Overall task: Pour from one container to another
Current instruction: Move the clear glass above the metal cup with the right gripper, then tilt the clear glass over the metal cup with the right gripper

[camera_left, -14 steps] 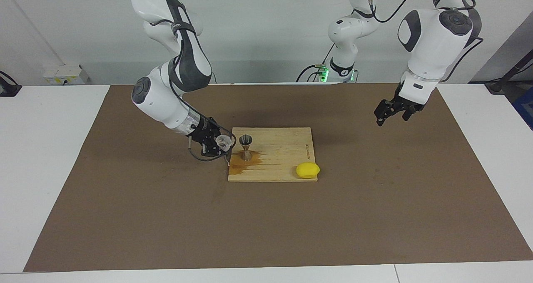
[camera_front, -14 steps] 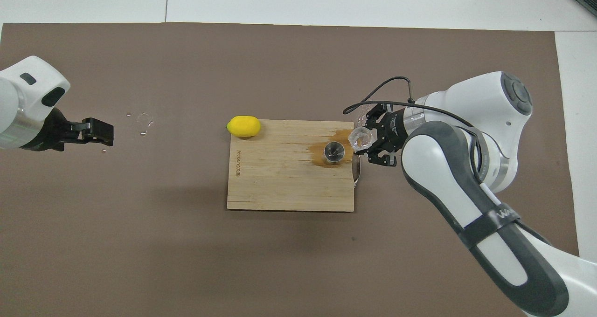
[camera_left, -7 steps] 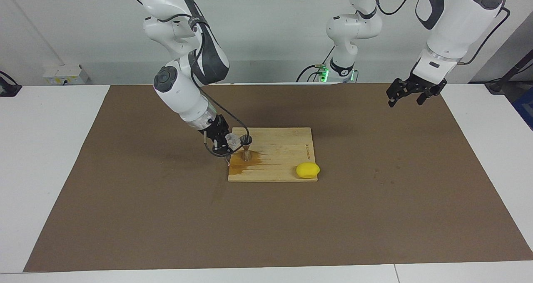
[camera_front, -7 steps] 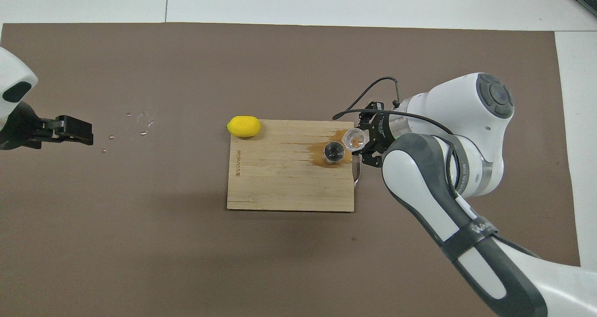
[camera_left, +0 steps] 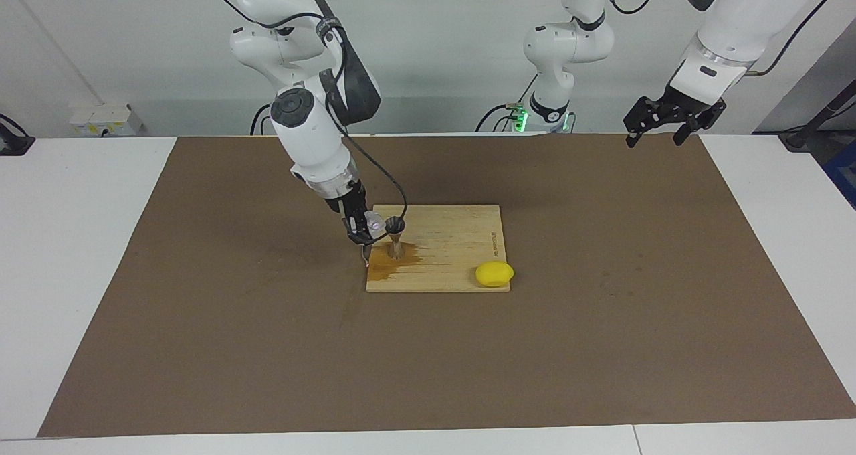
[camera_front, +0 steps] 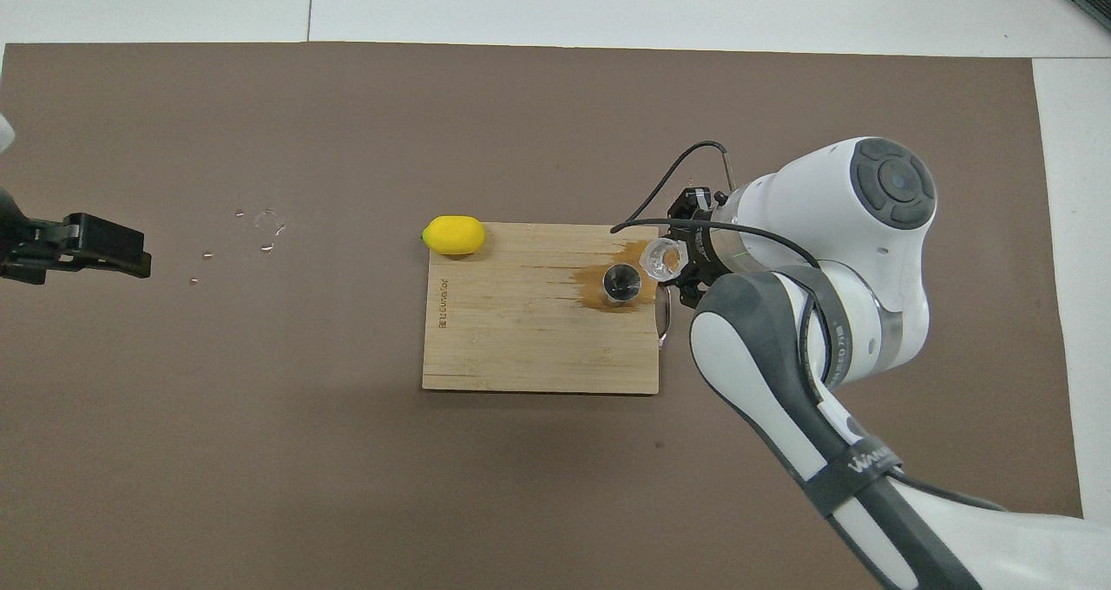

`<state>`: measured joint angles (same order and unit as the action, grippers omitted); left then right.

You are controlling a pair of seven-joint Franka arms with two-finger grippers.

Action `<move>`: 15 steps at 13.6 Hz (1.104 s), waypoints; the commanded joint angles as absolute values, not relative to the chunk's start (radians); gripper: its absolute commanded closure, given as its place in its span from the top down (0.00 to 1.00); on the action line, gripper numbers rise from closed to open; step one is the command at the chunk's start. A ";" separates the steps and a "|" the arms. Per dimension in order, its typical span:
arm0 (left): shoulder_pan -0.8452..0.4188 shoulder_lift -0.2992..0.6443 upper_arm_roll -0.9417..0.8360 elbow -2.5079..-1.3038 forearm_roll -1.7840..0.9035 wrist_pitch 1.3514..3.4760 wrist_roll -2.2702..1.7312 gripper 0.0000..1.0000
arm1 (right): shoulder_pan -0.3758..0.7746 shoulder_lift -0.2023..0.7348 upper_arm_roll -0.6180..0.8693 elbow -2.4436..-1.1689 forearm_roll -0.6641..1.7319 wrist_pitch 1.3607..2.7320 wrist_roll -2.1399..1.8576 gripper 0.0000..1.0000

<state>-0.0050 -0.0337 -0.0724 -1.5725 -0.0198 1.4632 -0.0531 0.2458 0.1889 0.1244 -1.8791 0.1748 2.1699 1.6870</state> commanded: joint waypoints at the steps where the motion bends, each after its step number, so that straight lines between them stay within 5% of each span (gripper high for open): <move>1: -0.008 -0.014 -0.064 -1.523 -0.015 1.433 -0.031 1.00 | 0.276 0.175 0.124 -1.879 0.092 2.181 1.729 0.14; 15: -0.009 -0.041 -0.066 -1.572 -0.021 1.450 -0.041 1.00 | 0.396 0.150 0.126 -1.881 -0.259 2.143 1.786 0.13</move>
<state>-0.0052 -0.0311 -0.0716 -1.5595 -0.0211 1.4587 -0.0496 0.3740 0.1725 0.1260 -1.8737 -0.2221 2.1628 1.7596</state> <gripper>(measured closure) 0.000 0.493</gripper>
